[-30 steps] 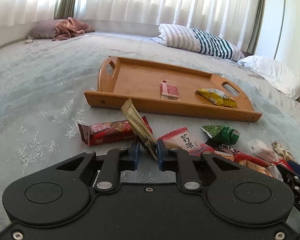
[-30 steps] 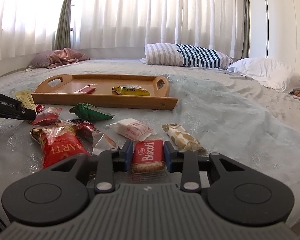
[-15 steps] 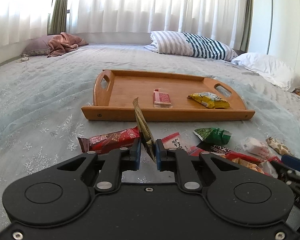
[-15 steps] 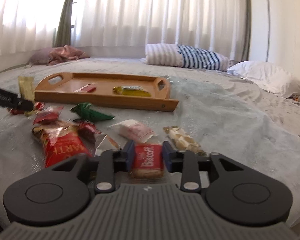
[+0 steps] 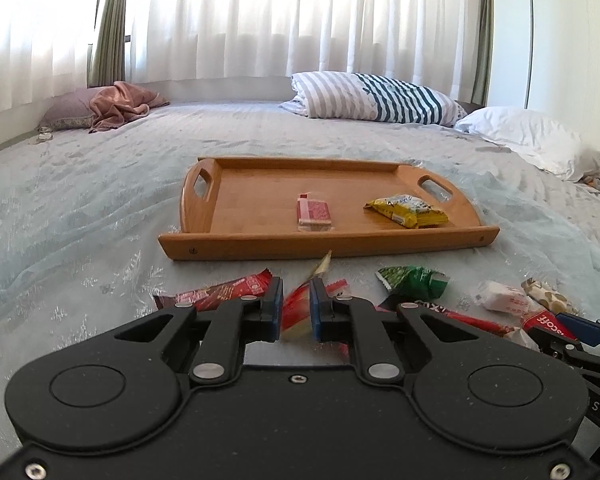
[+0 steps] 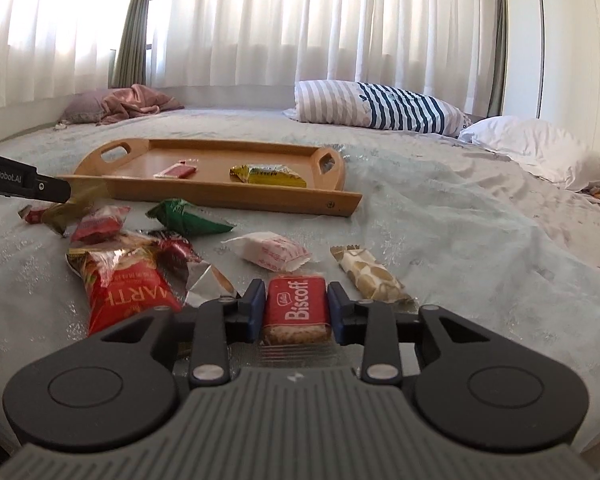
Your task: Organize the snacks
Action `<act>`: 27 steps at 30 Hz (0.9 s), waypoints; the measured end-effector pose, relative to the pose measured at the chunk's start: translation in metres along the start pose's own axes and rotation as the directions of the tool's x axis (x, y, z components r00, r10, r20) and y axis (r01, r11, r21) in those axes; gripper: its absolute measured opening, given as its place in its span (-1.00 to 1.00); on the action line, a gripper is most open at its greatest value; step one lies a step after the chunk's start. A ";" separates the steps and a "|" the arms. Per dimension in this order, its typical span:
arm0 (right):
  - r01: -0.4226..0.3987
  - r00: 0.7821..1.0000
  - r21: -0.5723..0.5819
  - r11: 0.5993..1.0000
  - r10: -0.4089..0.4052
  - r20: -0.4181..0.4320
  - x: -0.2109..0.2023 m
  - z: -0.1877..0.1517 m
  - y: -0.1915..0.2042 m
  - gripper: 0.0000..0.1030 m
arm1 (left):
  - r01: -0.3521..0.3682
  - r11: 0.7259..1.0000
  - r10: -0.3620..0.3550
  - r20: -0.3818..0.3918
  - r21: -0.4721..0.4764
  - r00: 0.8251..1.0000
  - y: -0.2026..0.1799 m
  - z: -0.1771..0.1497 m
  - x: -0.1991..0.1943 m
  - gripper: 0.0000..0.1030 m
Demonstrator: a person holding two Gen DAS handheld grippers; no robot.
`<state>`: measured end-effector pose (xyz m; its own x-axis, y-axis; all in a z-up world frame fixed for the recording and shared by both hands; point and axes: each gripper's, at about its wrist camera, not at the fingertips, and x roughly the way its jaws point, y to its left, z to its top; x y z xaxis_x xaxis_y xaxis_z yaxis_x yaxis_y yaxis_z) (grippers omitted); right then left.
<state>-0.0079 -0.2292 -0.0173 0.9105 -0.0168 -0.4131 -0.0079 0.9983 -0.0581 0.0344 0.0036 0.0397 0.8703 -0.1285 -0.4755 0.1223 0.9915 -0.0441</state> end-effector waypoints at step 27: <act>0.012 0.999 0.038 0.999 -0.014 0.051 -0.010 0.014 -0.006 -0.26 | 0.073 0.965 -0.106 -0.120 -0.250 0.987 0.032 0.007 0.063 0.05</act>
<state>-0.0108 -0.2340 0.0000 0.9305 -0.0278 -0.3652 0.0188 0.9994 -0.0283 0.0966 0.0274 0.0142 0.7887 -0.2298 -0.5702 0.0627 0.9527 -0.2972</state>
